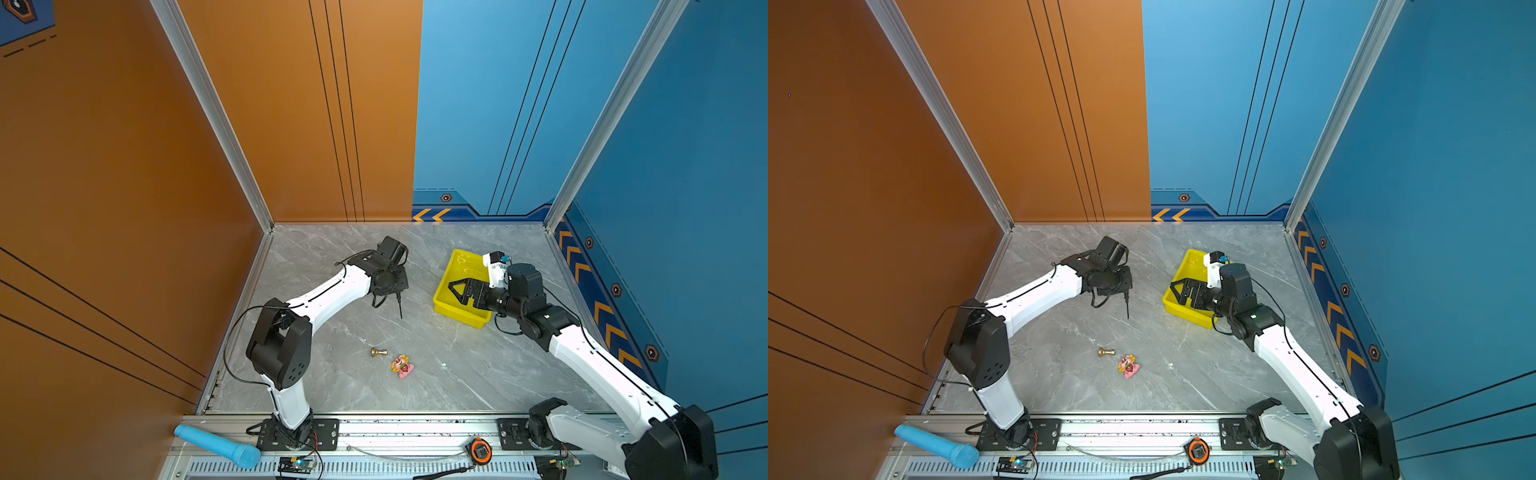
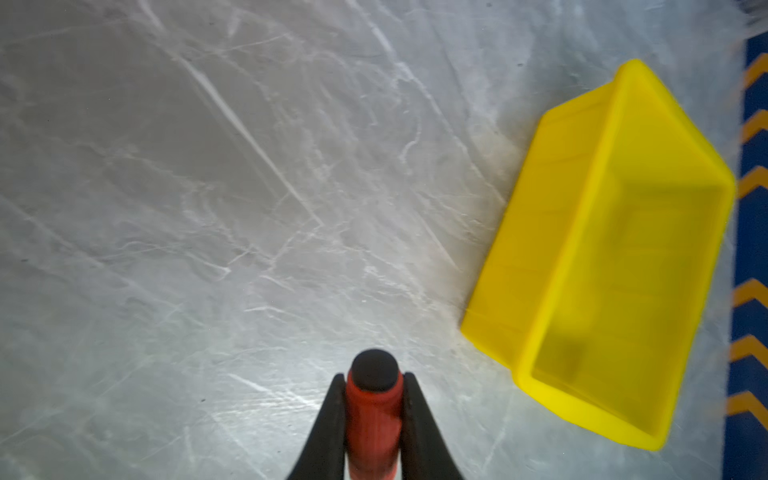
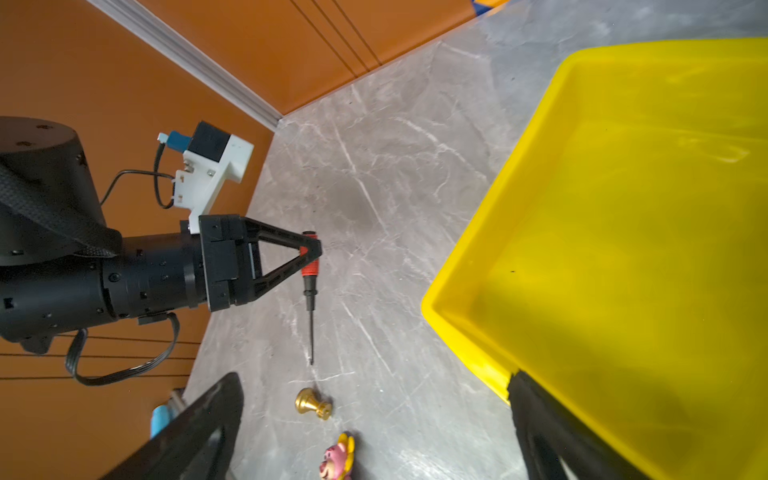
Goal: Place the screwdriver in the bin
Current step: 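Close the left gripper on the screwdriver handle and lift it toward the right gripper, then grasp the screwdriver handle with the right gripper beside the left gripper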
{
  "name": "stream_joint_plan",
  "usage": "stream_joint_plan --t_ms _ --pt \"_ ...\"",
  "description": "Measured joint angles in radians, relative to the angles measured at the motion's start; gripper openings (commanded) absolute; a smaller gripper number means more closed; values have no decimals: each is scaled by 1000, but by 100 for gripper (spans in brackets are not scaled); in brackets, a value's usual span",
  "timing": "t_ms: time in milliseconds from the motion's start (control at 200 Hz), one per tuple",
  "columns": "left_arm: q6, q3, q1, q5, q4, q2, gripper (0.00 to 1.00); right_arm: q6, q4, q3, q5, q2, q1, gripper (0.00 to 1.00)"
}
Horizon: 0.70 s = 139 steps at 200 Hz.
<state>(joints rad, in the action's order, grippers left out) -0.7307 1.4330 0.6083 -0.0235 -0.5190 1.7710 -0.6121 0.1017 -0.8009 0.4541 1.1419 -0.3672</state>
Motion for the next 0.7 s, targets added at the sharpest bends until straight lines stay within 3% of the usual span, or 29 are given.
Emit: stream_joint_plan --t_ms 145,376,586,696 --pt "0 17 23 -55 52 0 0 -30 -81 -7 93 93 -35 100" --pt "-35 51 28 -100 126 6 0 -45 -180 -29 132 217 -83 100" --pt "-57 74 34 -127 158 37 0 -51 -237 -56 150 305 -102 88" --pt "-64 74 35 -139 158 41 0 -65 -263 -71 152 331 -102 70"
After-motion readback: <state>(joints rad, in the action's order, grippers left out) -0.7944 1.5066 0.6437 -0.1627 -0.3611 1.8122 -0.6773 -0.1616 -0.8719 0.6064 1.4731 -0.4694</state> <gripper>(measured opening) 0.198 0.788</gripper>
